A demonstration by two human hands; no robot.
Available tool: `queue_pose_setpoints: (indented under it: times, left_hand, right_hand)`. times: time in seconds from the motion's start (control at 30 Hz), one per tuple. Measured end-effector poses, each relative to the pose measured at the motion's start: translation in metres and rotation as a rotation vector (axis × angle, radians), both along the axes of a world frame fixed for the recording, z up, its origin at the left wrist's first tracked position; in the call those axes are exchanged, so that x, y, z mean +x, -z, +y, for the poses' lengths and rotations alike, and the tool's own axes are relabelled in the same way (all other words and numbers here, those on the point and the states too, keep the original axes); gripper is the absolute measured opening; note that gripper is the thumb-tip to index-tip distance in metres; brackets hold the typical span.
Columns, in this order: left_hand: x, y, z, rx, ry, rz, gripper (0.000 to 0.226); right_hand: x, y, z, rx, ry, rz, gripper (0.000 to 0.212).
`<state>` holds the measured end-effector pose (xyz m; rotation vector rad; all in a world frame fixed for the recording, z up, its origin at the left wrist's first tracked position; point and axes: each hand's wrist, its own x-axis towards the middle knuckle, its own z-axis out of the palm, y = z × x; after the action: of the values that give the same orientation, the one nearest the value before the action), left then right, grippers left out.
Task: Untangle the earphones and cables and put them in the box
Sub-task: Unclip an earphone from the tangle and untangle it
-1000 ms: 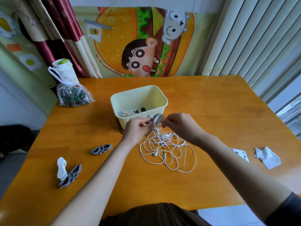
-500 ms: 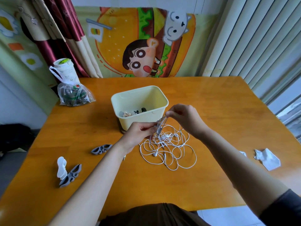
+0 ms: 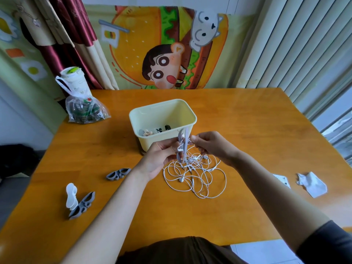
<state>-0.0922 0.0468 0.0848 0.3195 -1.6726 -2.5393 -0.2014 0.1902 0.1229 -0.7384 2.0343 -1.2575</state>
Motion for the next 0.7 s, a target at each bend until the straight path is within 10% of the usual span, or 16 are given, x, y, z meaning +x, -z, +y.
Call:
queue_pose_setpoints:
  times: [0.4,0.7]
  left_hand:
    - [-0.025,0.005,0.004,0.297,-0.478,-0.031,0.018]
    - [-0.015,0.021,0.002,-0.845,-0.597,-0.028,0.028]
  right_hand:
    - [0.046,0.030,-0.016,-0.078,0.164,0.099,0.031]
    - [0.044,0.012,-0.007,0.092,0.021,0.331,0.027]
